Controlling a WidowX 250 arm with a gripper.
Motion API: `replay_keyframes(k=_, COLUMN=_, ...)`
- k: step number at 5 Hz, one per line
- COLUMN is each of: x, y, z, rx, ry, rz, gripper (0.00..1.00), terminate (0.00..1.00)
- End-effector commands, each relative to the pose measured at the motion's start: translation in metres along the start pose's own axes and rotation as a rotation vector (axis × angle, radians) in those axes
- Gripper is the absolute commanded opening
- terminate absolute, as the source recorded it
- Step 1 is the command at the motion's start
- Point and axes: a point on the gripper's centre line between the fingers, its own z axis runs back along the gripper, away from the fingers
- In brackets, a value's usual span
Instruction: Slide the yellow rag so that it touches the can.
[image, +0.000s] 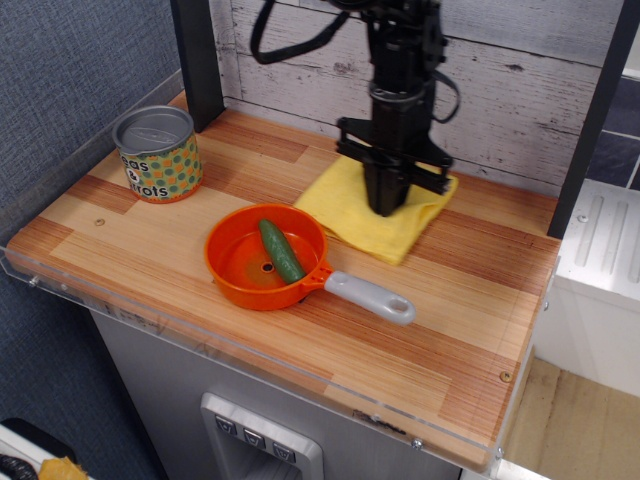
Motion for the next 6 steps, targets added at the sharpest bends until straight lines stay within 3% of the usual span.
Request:
replay_keyframes(k=1, x=-0.004, y=0.049, z=0.008, rx=0.038, ry=0.001, rz=-0.020, gripper=0.00, terminate=0.00)
replay_keyframes(k=2, x=-0.011, y=0.066, z=0.002, rx=0.062, ry=0.045, rz=-0.021, gripper=0.00, terminate=0.00)
replay_keyframes(k=4, x=-0.018, y=0.081, z=-0.003, rx=0.068, ry=0.076, rz=-0.012, gripper=0.00, terminate=0.00)
replay_keyframes(k=6, x=-0.021, y=0.086, z=0.010, rx=0.072, ry=0.038, rz=-0.004, gripper=0.00, terminate=0.00)
